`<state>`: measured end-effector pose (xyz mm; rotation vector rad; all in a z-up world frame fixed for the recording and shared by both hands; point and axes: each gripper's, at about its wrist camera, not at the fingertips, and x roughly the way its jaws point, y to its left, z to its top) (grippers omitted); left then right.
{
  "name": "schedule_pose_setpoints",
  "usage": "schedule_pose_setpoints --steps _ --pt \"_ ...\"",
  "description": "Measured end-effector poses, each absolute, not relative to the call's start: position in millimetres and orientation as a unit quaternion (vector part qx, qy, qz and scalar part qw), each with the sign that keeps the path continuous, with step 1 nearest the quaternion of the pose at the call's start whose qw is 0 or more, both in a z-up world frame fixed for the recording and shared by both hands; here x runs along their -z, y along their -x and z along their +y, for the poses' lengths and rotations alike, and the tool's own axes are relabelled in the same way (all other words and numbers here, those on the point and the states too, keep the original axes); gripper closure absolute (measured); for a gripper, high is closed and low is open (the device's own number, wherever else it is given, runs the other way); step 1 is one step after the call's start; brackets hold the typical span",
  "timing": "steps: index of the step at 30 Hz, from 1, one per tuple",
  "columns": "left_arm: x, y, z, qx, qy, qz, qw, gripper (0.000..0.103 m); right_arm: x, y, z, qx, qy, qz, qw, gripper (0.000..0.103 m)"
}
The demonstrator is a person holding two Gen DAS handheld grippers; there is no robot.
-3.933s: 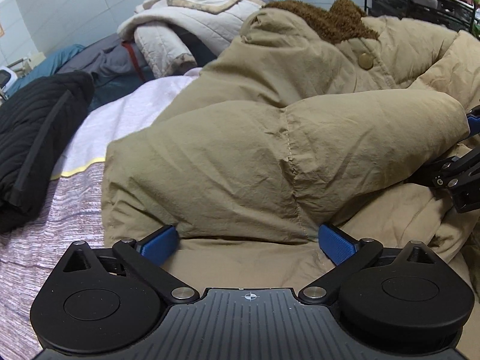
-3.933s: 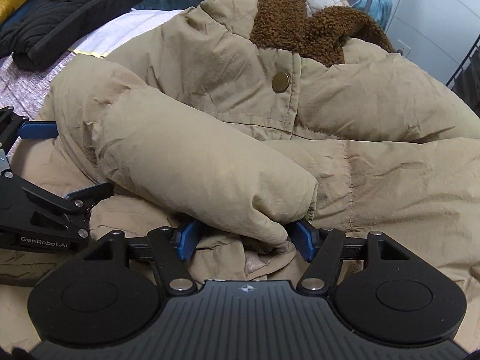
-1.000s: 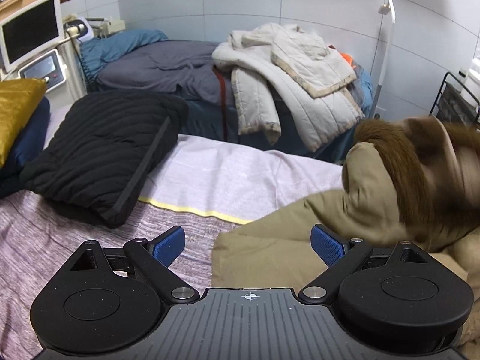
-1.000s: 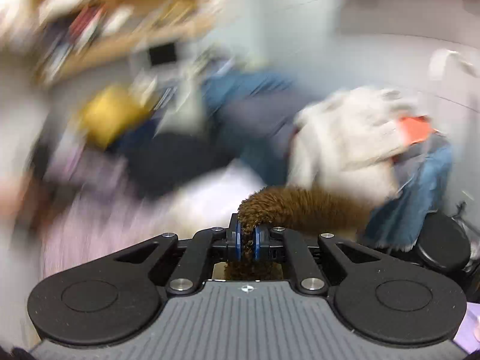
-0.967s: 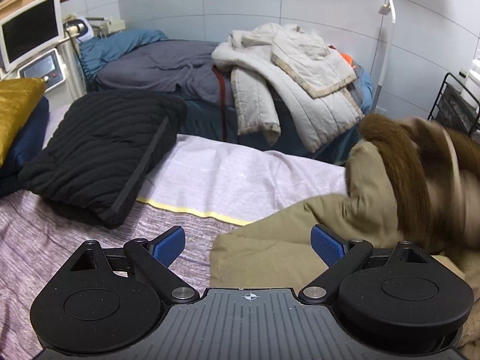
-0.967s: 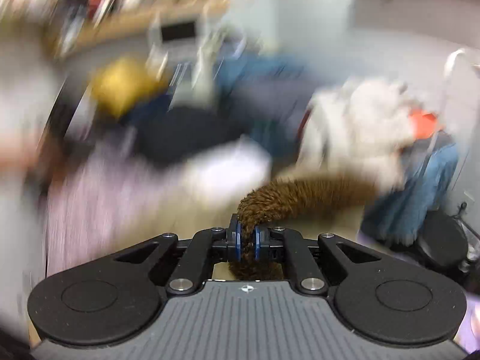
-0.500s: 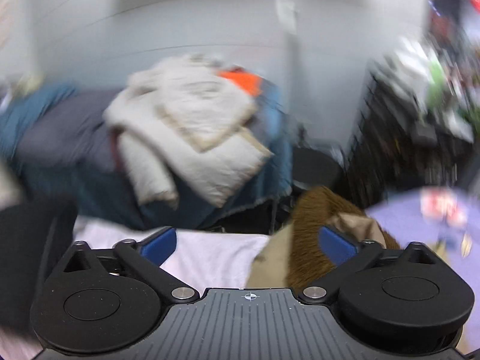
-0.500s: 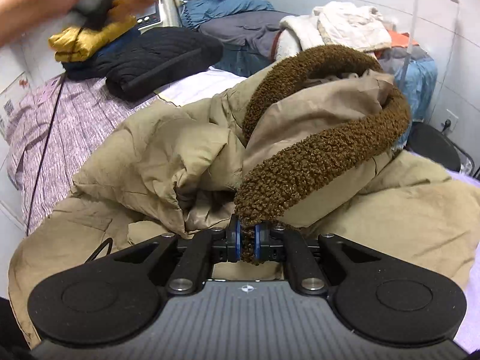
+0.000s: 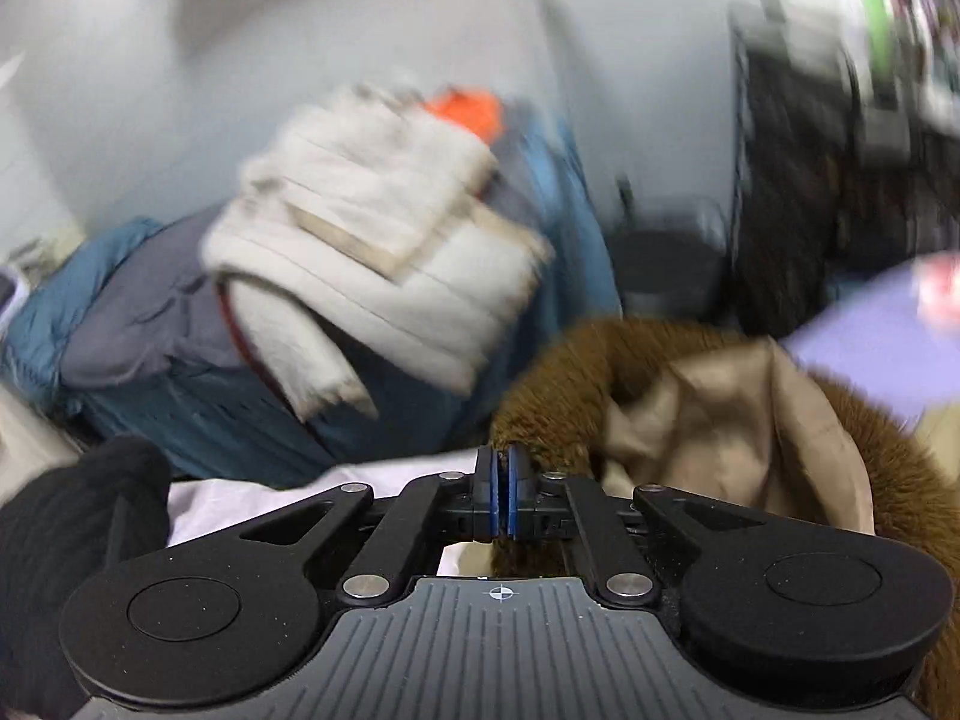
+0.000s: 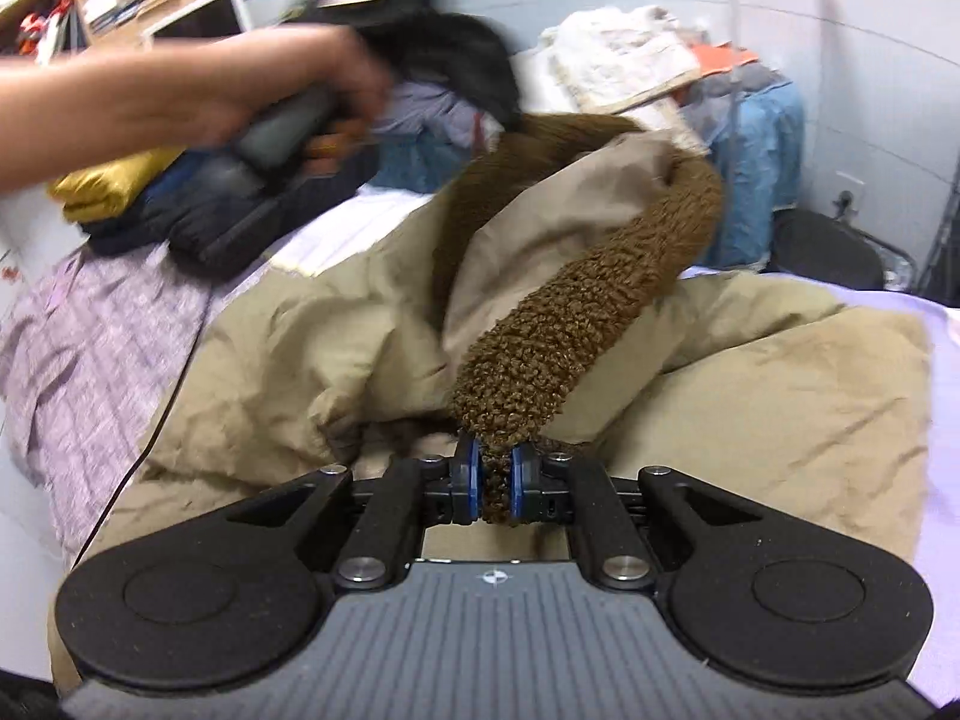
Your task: Fold large clothes
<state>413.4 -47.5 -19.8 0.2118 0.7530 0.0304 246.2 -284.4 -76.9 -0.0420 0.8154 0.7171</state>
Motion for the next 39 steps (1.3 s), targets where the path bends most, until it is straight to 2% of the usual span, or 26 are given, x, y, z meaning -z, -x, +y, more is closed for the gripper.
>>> schedule_pose_setpoints --steps 2,6,8,10,11,13,14,16,19,23,27,29,30,31,33,35,39 --pt "2 -370 -18 -0.016 -0.056 0.327 0.943 0.078 74 -249 -296 -0.319 0.007 0.387 0.865 0.087" --pt "18 -295 18 -0.024 -0.003 0.351 0.936 0.077 78 -256 -321 -0.303 -0.039 0.418 0.855 0.087" --pt "41 -275 24 -0.032 0.0 0.372 0.928 0.076 77 -258 -328 -0.294 -0.057 0.425 0.855 0.074" --pt "52 -275 31 -0.038 0.031 0.391 0.919 0.062 72 -269 -334 -0.29 -0.08 0.425 0.854 0.046" --pt "52 -279 34 -0.038 0.056 0.395 0.916 0.053 67 -276 -338 -0.281 -0.098 0.417 0.859 0.043" --pt "43 -289 35 -0.03 0.074 0.386 0.919 0.011 52 -300 -341 -0.273 -0.139 0.399 0.864 0.035" --pt "37 -296 33 -0.027 0.063 0.38 0.922 0.0 42 -315 -342 -0.265 -0.154 0.392 0.867 0.031" --pt "25 -308 25 -0.027 0.03 0.362 0.931 0.0 25 -352 -341 -0.243 -0.183 0.38 0.874 0.017" --pt "13 -325 18 -0.026 0.0 0.348 0.937 0.0 16 -421 -340 -0.23 -0.236 0.382 0.863 0.016" --pt "11 -320 20 -0.036 -0.003 0.349 0.936 0.0 61 -527 -322 -0.163 -0.238 0.493 0.821 0.019" --pt "14 -285 34 -0.048 0.002 0.36 0.932 0.0 127 -579 -297 -0.137 -0.254 0.57 0.769 0.04" --pt "17 -269 45 -0.055 0.009 0.37 0.927 0.0 153 -585 -280 -0.126 -0.233 0.605 0.751 0.041" --pt "19 -263 51 -0.059 0.012 0.376 0.925 0.0 164 -586 -272 -0.126 -0.233 0.62 0.739 0.056" --pt "21 -258 57 -0.066 0.014 0.381 0.922 0.0 170 -584 -266 -0.133 -0.24 0.626 0.73 0.083" --pt "23 -250 67 -0.084 0.02 0.388 0.918 0.0 159 -578 -254 -0.144 -0.236 0.597 0.753 0.085" --pt "22 -241 77 -0.096 0.034 0.387 0.916 0.0 126 -569 -239 -0.187 -0.207 0.54 0.794 0.086" --pt "11 -222 90 -0.111 0.038 0.375 0.92 0.0 20 -530 -214 -0.293 -0.098 0.377 0.873 0.087"
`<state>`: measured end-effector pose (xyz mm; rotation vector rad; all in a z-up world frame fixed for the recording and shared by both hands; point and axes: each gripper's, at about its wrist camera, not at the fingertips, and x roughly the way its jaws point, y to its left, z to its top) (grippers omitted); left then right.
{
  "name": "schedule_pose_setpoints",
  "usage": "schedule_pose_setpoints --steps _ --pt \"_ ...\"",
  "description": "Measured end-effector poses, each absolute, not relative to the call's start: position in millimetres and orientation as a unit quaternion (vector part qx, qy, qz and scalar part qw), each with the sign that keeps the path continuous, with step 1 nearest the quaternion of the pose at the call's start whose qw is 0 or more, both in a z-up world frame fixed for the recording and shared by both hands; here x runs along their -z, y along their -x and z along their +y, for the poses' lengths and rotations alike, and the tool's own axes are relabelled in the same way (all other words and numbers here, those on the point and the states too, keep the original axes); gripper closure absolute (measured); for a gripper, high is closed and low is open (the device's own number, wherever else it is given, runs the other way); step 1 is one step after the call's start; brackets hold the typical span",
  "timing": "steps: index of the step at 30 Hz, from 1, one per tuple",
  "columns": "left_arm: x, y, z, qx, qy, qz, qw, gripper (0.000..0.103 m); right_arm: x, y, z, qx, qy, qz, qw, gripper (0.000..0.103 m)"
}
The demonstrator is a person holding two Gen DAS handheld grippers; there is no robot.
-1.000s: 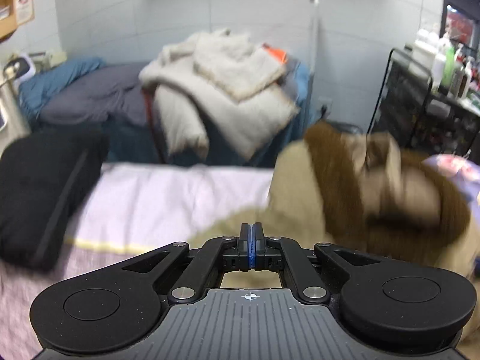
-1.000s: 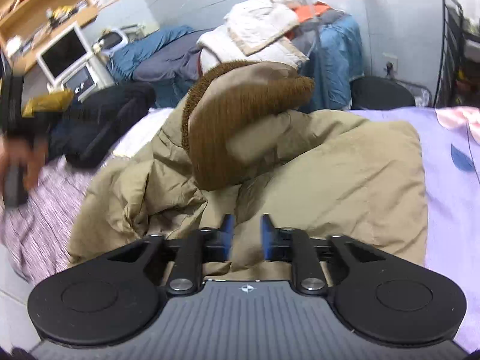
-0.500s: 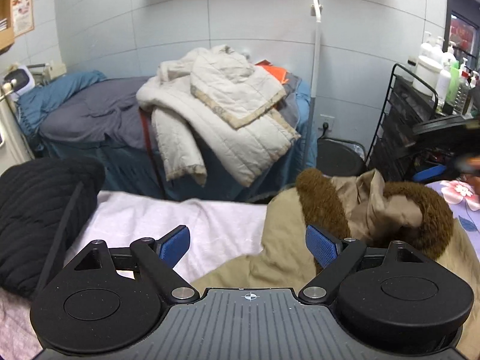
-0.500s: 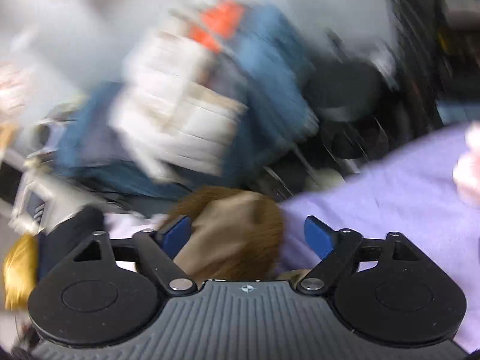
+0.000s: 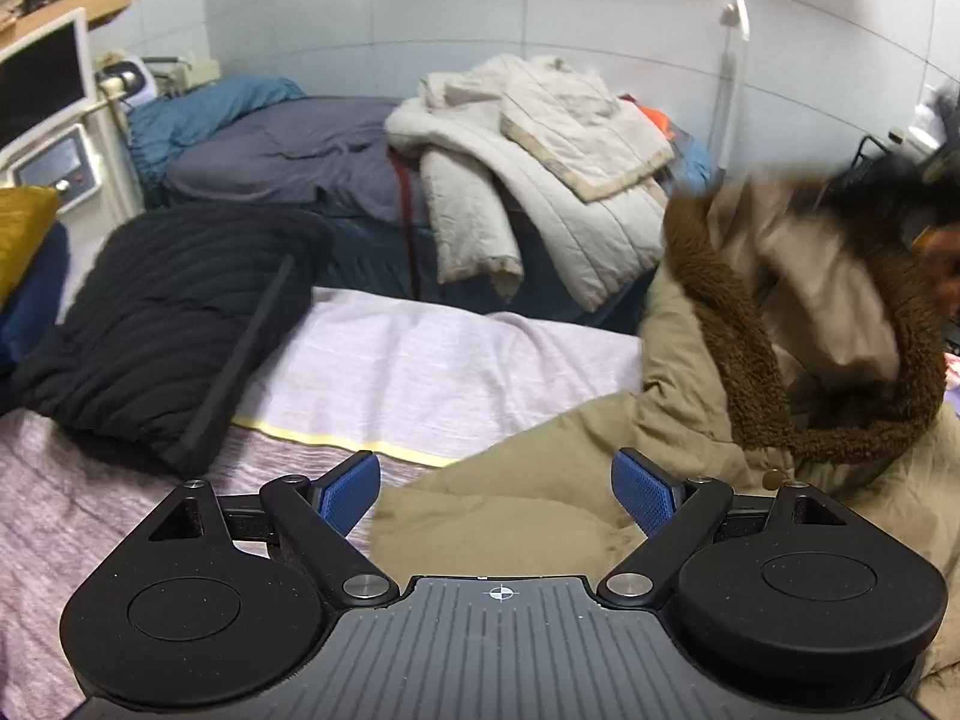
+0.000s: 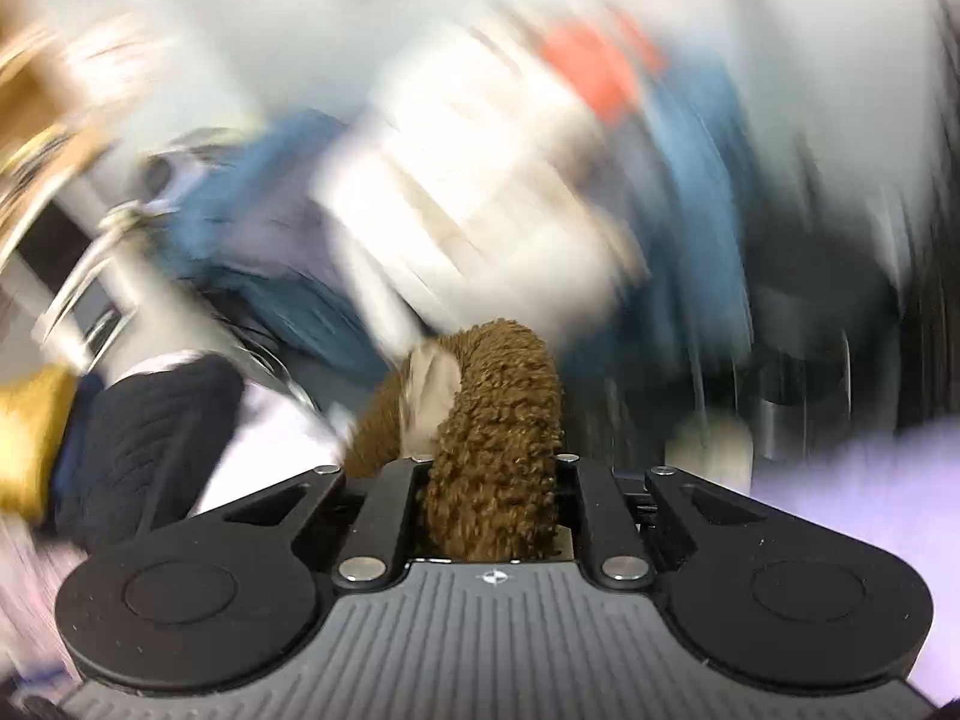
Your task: Fold large clothes
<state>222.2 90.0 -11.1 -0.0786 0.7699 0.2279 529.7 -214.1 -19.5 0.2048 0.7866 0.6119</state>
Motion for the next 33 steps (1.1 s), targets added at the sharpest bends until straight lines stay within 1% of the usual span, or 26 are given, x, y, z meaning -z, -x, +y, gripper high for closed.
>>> schedule_pose_setpoints --steps 2,4,5,7,8,10,13,16,18,21,23,25,26,27,28,31,33 --pt "1 -209 97 -0.122 0.037 0.364 0.922 0.0 -41 -489 -210 -0.347 -0.024 0.267 0.899 0.087" --pt "-9 -192 103 -0.132 0.042 0.349 0.927 0.0 -86 -437 -216 -0.405 0.038 0.179 0.896 0.087" --pt "-14 -185 105 -0.136 0.044 0.343 0.928 0.0 -101 -409 -219 -0.43 0.075 0.15 0.887 0.087" --pt "-23 -167 111 -0.146 0.049 0.332 0.931 0.0 -113 -348 -223 -0.487 0.141 0.127 0.853 0.087" --pt "-27 -159 112 -0.148 0.05 0.327 0.932 0.0 -107 -315 -222 -0.51 0.192 0.113 0.831 0.087" --pt "-32 -146 113 -0.152 0.05 0.322 0.933 0.0 -78 -255 -222 -0.518 0.287 0.101 0.8 0.087" --pt "-35 -135 105 -0.138 0.048 0.328 0.933 0.0 -17 -185 -235 -0.504 0.361 0.106 0.778 0.087" --pt "-31 -135 87 -0.106 0.061 0.337 0.934 0.0 42 -138 -249 -0.493 0.423 0.133 0.748 0.087" --pt "-27 -140 69 -0.073 0.067 0.341 0.935 0.0 68 -123 -259 -0.475 0.423 0.169 0.753 0.087" --pt "-24 -156 34 -0.022 0.065 0.333 0.941 0.0 96 -111 -262 -0.437 0.469 0.162 0.75 0.085" --pt "-23 -174 8 0.02 0.057 0.323 0.945 0.0 100 -107 -257 -0.433 0.475 0.17 0.747 0.081" --pt "-19 -197 -22 0.051 0.031 0.324 0.944 0.0 100 -104 -246 -0.438 0.459 0.188 0.749 0.062" --pt "-12 -207 -37 0.064 0.014 0.328 0.942 0.0 97 -105 -241 -0.442 0.443 0.201 0.754 0.056" --pt "-4 -218 -49 0.074 0.002 0.337 0.939 0.0 94 -104 -238 -0.441 0.423 0.216 0.762 0.045" --pt "7 -228 -60 0.078 -0.005 0.352 0.933 0.0 90 -103 -238 -0.44 0.403 0.23 0.769 0.043" --pt "54 -246 -80 0.057 -0.055 0.407 0.91 0.0 62 -93 -249 -0.426 0.321 0.276 0.8 0.044" --pt "83 -244 -77 0.042 -0.059 0.433 0.899 0.0 28 -94 -267 -0.418 0.218 0.313 0.825 0.044"
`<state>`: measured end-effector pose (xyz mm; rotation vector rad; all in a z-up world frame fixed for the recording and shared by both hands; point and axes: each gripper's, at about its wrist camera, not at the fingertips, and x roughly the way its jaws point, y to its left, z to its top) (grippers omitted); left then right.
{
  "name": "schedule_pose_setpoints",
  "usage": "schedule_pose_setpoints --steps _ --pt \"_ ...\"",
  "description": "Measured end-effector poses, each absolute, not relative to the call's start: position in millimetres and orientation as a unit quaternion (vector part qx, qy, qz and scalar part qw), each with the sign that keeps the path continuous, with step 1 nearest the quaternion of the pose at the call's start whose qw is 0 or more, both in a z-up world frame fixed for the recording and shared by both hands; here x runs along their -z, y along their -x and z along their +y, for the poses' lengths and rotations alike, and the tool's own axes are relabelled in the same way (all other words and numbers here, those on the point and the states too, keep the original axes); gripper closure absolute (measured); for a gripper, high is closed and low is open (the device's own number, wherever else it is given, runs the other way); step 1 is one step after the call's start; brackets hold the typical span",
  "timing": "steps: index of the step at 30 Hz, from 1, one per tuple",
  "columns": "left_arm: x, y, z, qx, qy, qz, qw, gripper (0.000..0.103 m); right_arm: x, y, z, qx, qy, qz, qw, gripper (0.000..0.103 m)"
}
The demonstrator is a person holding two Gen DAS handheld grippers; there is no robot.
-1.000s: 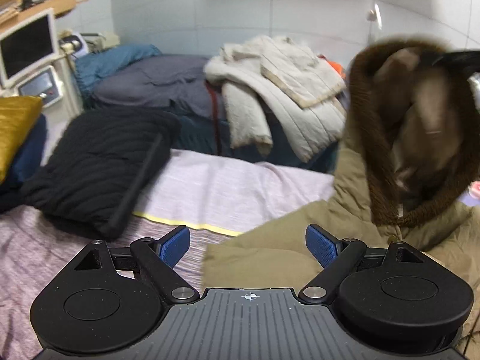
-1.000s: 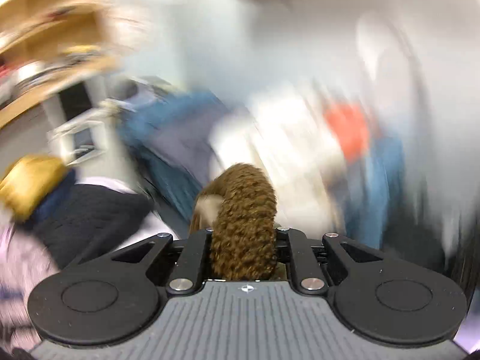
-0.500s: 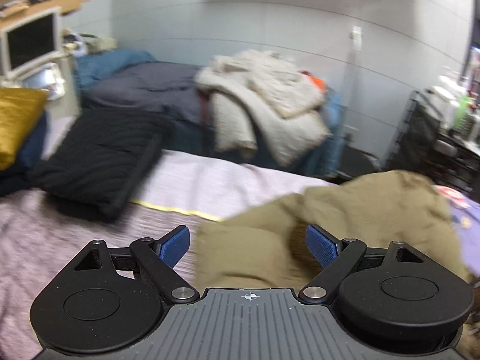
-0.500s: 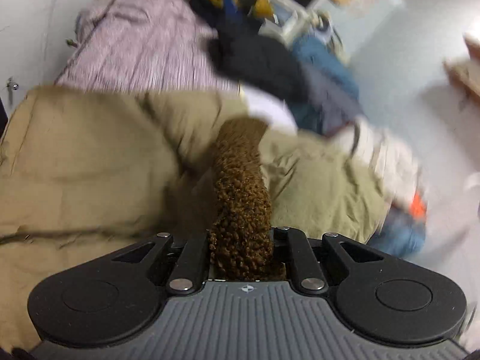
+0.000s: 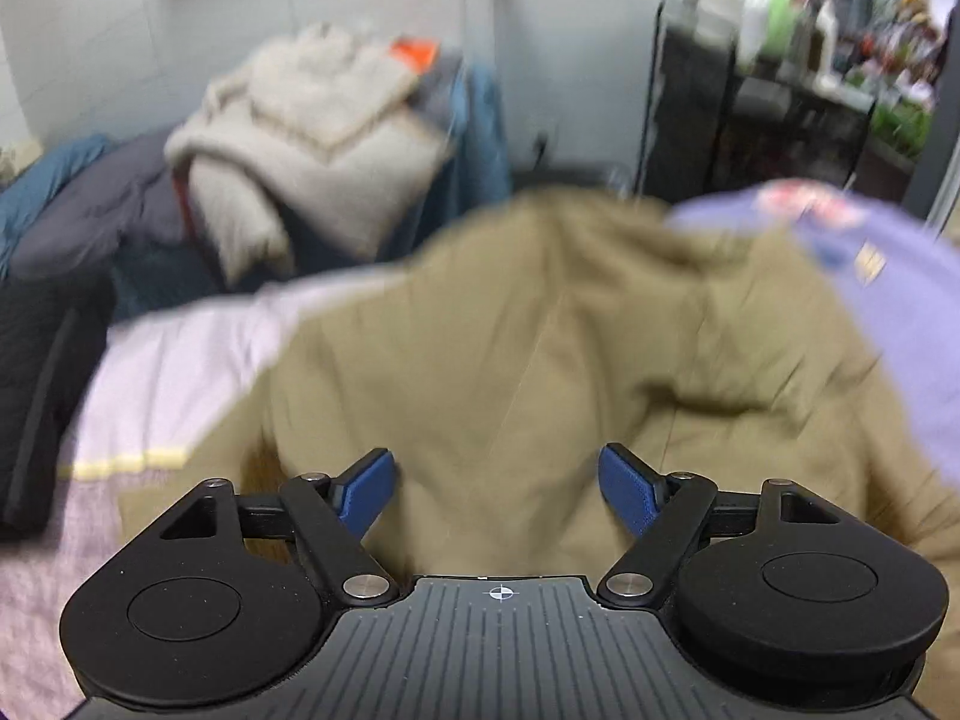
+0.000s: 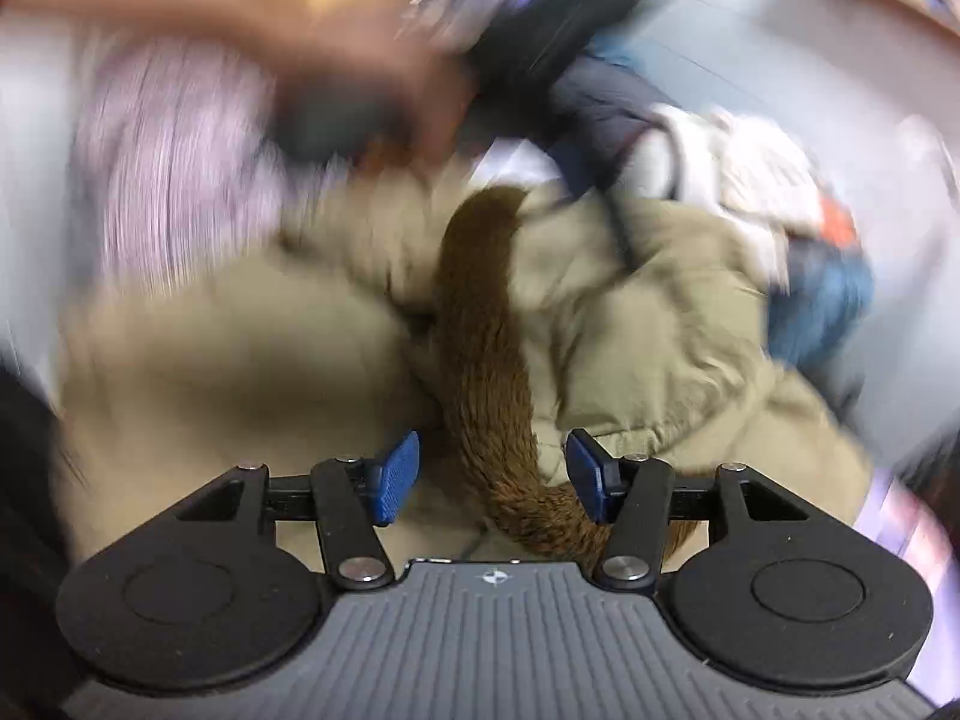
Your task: Fold large clothes
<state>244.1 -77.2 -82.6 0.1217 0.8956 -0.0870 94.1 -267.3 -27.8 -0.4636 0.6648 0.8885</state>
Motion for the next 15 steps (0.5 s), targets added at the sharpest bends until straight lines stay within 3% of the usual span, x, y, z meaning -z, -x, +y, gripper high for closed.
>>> schedule_pose_setpoints --steps 3,6,12,15 --pt "113 -236 -73 0.03 -0.066 0.453 0.889 0.0 -9 -117 -287 -0.379 0.066 0.362 0.849 0.042" --pt "128 -227 -71 0.027 -0.084 0.453 0.887 0.0 -15 -154 -287 -0.326 -0.017 0.371 0.869 0.041" --pt "129 -231 -66 0.033 -0.078 0.457 0.885 0.0 52 -218 -233 -0.25 0.016 0.4 0.882 0.054" --pt "142 -232 -64 0.03 -0.097 0.461 0.882 0.0 98 -238 -222 -0.216 0.055 0.437 0.872 0.055"
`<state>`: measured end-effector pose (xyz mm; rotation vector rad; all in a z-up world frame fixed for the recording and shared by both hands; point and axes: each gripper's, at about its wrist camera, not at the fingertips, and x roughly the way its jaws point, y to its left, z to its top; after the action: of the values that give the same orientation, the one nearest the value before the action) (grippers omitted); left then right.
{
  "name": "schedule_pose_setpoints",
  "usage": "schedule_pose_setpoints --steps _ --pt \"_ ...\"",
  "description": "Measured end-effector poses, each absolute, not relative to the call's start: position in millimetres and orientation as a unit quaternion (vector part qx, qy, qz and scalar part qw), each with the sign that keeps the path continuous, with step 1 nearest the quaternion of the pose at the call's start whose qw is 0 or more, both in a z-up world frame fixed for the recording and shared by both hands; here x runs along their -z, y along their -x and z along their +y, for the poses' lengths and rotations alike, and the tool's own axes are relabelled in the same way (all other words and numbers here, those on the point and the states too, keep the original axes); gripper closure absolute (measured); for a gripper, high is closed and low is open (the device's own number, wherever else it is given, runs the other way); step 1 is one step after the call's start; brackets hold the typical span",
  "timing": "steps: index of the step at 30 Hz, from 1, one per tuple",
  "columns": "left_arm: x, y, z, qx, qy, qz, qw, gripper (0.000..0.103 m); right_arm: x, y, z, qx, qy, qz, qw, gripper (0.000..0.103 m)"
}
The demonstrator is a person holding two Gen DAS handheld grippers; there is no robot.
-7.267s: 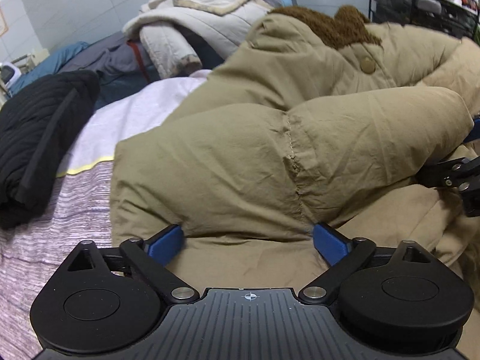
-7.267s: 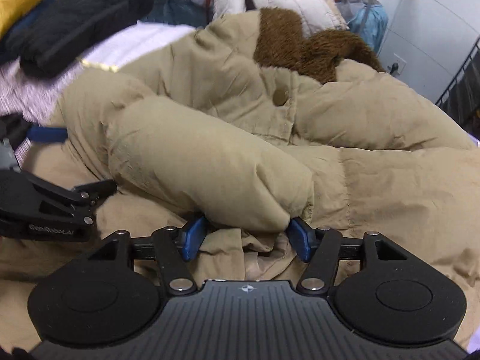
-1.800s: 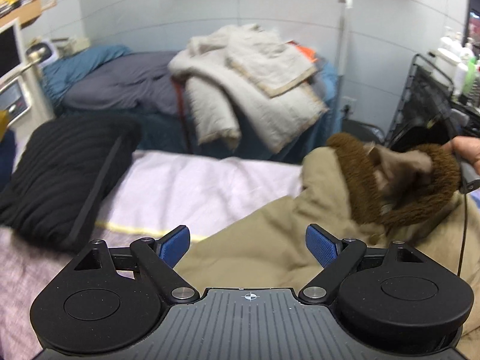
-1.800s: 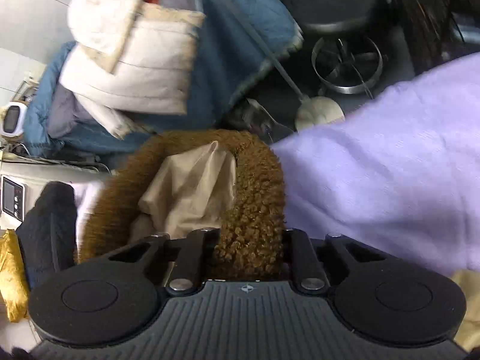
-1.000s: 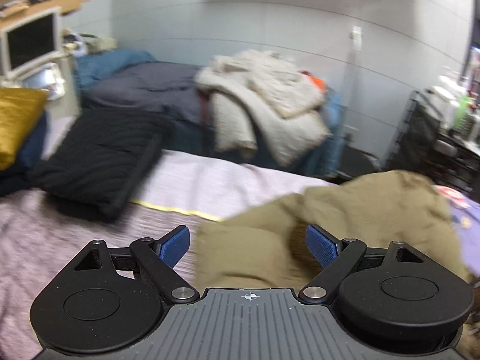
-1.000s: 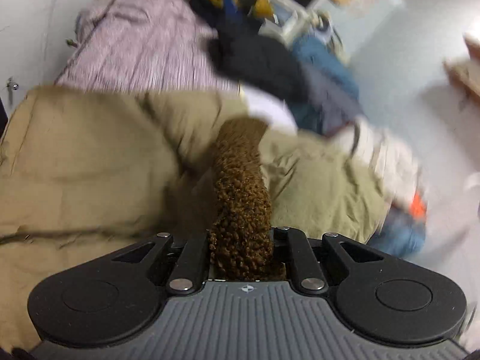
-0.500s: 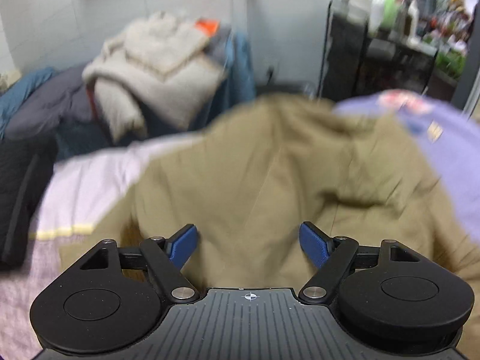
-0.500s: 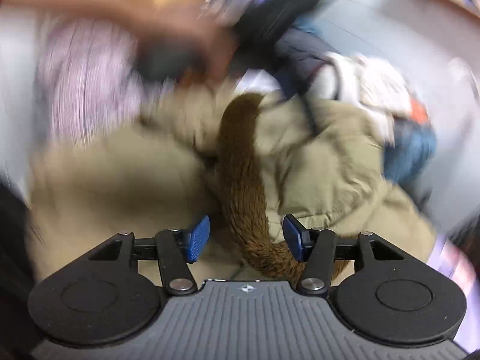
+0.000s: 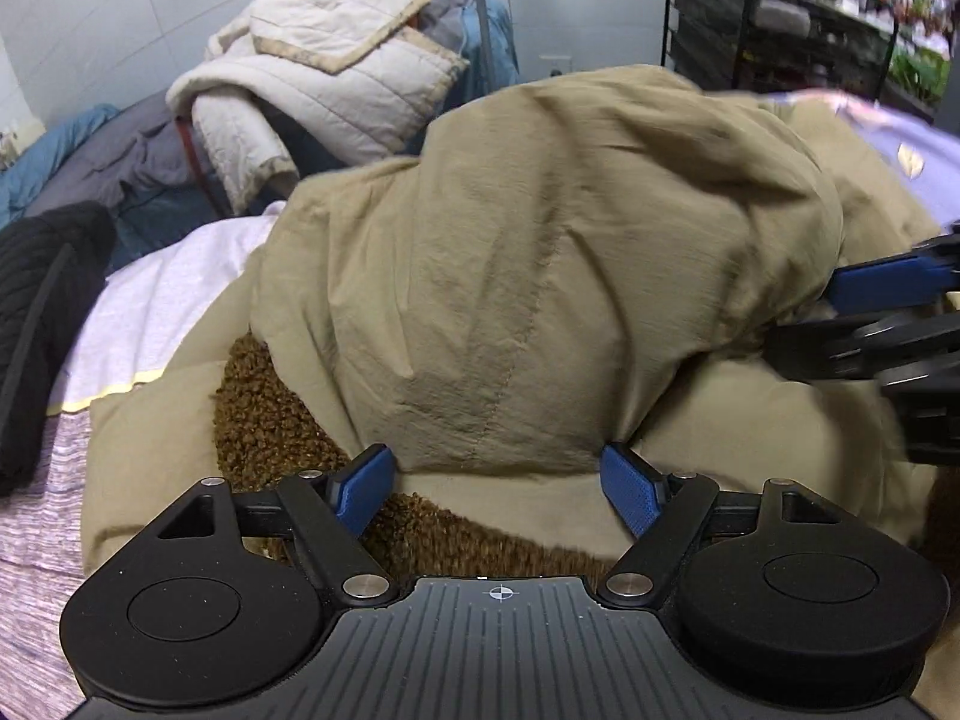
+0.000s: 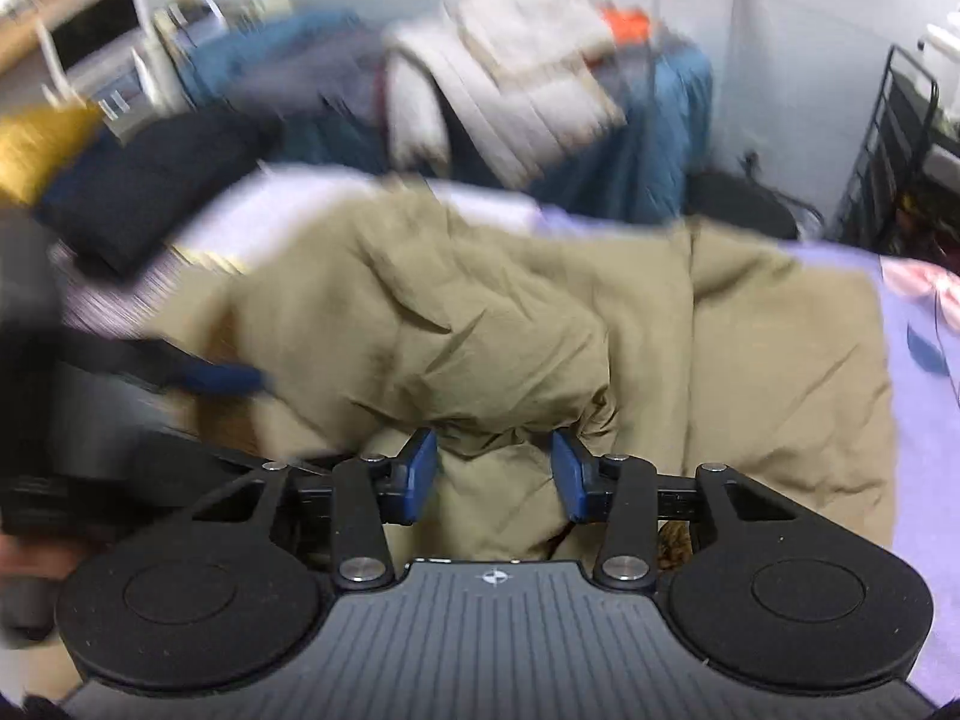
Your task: Fold large clothes
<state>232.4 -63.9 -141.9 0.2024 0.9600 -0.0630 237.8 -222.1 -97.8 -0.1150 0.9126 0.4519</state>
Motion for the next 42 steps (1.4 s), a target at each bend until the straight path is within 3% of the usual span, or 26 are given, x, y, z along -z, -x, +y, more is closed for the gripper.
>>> schedule_pose_setpoints --steps 8,11,20,27,31,37,42 --pt "165 -231 -70 0.031 -0.127 0.456 0.88 0.0 155 -238 -206 -0.217 0.148 0.433 0.862 0.054" --pt "157 -227 -66 0.043 -0.119 0.449 0.885 0.0 144 -231 -207 -0.22 0.146 0.43 0.863 0.054" --pt "106 -134 -18 0.027 -0.106 0.38 0.919 0.0 78 -160 -292 -0.227 0.004 0.389 0.893 0.032" --pt "106 -37 66 -0.085 -0.009 0.435 0.897 0.0 62 -97 -386 -0.19 0.001 0.435 0.88 0.031" --pt "106 9 96 -0.102 0.042 0.468 0.877 0.0 45 -63 -435 -0.166 0.062 0.458 0.871 0.031" --pt "115 56 92 -0.055 0.032 0.498 0.865 0.0 35 -12 -475 -0.18 0.148 0.483 0.844 0.026" --pt "144 68 79 -0.012 0.079 0.534 0.841 0.0 77 -8 -476 -0.17 0.064 0.528 0.83 0.036"
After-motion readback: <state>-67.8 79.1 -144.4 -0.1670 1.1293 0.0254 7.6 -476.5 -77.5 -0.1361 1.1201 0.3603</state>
